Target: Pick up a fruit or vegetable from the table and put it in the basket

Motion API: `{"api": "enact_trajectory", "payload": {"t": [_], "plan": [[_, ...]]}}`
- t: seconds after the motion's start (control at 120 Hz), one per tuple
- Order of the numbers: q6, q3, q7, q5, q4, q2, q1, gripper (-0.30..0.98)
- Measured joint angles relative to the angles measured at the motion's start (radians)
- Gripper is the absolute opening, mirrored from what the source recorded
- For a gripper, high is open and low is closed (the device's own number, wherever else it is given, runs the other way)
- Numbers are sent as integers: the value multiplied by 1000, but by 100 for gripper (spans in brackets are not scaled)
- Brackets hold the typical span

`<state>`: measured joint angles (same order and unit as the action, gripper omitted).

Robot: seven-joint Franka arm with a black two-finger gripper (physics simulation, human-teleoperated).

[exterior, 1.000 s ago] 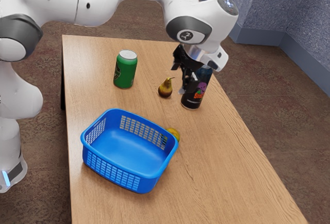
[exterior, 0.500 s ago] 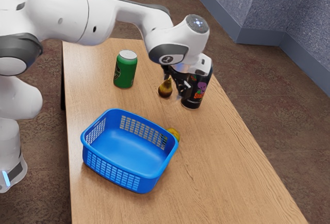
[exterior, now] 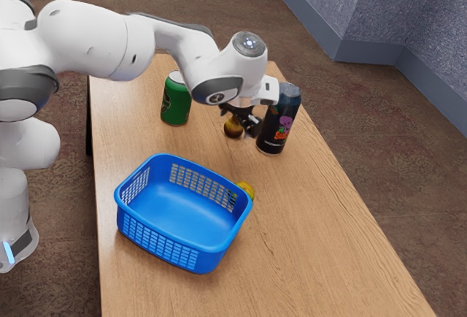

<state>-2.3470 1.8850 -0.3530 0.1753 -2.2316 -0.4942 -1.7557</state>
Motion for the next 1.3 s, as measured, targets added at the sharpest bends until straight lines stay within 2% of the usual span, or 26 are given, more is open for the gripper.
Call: {"api": "enact_trajectory", "payload": {"t": [0.325,1.3], "plan": [[-76,11,-3,117,-47,-33,29,69],[-185,6,27,196,-138,-34,44,69]]}}
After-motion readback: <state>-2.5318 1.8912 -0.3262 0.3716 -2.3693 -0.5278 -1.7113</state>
